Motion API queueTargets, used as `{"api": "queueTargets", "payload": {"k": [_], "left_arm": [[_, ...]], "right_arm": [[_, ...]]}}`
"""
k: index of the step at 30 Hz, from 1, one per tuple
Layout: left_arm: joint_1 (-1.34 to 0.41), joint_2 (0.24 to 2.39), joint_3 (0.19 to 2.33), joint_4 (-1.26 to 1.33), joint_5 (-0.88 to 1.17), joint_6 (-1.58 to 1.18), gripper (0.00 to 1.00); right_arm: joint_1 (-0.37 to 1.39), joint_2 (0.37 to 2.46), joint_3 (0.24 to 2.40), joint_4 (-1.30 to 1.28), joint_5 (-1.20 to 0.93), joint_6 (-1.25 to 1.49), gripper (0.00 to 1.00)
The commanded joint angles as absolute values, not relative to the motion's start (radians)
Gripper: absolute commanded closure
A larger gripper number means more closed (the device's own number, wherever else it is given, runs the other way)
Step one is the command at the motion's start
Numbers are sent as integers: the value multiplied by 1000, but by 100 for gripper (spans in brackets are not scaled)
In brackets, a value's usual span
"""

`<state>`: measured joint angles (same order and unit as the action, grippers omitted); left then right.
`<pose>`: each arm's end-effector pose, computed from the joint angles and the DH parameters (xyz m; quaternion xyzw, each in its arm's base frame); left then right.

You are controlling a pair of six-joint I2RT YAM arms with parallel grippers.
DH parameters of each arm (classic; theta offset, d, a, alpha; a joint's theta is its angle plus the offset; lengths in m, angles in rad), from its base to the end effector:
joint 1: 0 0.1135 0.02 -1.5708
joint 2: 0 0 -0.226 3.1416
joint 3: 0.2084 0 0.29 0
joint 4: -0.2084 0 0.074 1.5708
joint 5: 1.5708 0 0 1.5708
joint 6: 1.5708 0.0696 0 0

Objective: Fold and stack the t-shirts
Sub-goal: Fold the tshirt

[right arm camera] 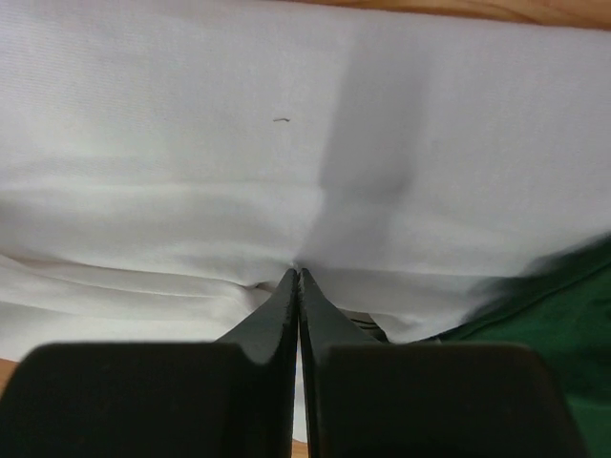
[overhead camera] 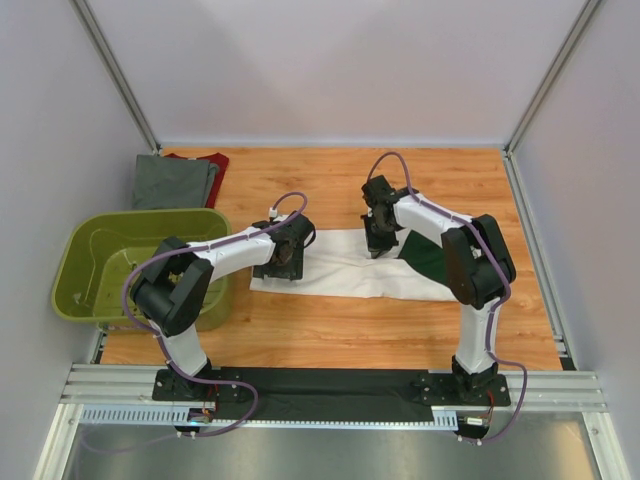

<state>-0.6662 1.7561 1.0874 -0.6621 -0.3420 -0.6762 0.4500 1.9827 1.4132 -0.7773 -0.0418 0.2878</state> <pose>0.2932 -0.2008 0.0712 -0.0253 0.9782 0.0589 0.1974 0.3712 0.1825 0.0782 -0.0828 0.9901 0.0597 0.0967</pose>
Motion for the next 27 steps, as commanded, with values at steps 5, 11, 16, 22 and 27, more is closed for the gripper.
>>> {"api": "queueTargets", "payload": {"k": [5,11,16,22,27], "left_arm": [[-663,1799,1039,-769,-371,-683,19],[-663,1802,1038,-769,-367,-680,20],[-661,1812,1043,-764,-364,-675,19],[-661,1818,1043,-759,-360,-670,19],[-663,1816,1043,-765,-364,-672,19]], "right_arm": [[442,1944,1496,-785,61,293,100],[410,1959,1537,-818,20,304,100],[422,1915,1465,-776,-187,262,55],[433,1916,1404,-738,-196,224,59],[448,1940,1410,-735,-186,222,67]]}}
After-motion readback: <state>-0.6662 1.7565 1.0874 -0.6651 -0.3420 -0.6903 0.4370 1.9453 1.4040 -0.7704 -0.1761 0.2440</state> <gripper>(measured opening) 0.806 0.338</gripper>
